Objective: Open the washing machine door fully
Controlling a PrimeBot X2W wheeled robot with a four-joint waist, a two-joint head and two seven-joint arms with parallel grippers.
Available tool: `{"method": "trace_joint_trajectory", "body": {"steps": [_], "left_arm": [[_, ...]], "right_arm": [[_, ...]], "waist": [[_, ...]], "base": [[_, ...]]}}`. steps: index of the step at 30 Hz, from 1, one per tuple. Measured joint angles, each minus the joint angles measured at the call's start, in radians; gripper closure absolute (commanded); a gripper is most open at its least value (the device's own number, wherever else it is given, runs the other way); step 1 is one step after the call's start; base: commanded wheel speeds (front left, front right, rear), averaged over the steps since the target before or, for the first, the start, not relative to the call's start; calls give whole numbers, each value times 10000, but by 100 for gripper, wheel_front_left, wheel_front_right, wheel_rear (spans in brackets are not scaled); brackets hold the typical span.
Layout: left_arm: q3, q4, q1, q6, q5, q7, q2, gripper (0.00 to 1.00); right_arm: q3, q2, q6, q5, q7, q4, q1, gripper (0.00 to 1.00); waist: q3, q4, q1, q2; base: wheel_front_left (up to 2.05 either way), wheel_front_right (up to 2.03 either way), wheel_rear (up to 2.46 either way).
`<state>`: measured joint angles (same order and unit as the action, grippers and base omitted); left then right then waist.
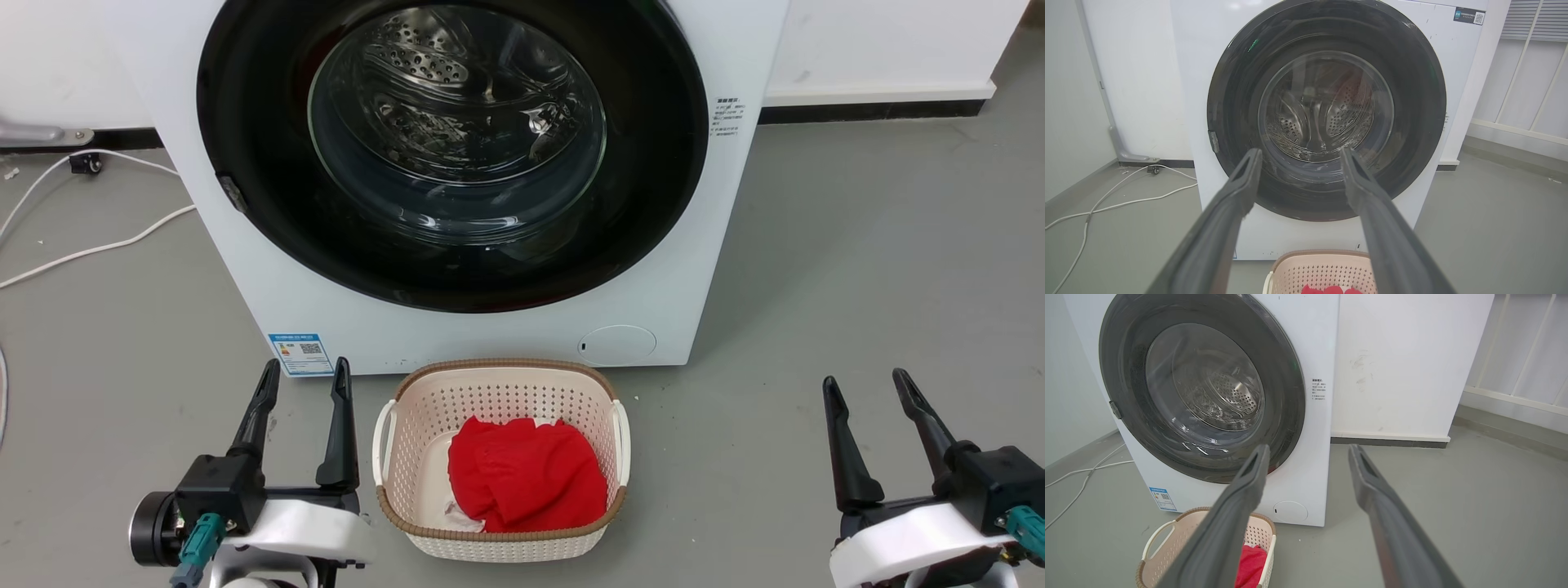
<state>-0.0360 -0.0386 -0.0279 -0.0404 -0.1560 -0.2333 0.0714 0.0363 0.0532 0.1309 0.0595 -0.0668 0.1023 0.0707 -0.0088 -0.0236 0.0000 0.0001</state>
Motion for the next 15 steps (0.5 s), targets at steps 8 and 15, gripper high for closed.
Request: {"method": "trace_joint_trajectory", "body": {"steps": [8,15], "left_arm": [[12,21,38,58,476,-140,-52,0],[48,-13,86,63,750,-255,-107,0]], "right_arm": [[-73,-4,0,-360,-40,54,58,0],[-119,-6,0,-755,-79,65,124,0]], "waist": [[-5,-30,0,0],[-26,-54,0,0]], "base": [[0,0,0],[0,0,0]]}}
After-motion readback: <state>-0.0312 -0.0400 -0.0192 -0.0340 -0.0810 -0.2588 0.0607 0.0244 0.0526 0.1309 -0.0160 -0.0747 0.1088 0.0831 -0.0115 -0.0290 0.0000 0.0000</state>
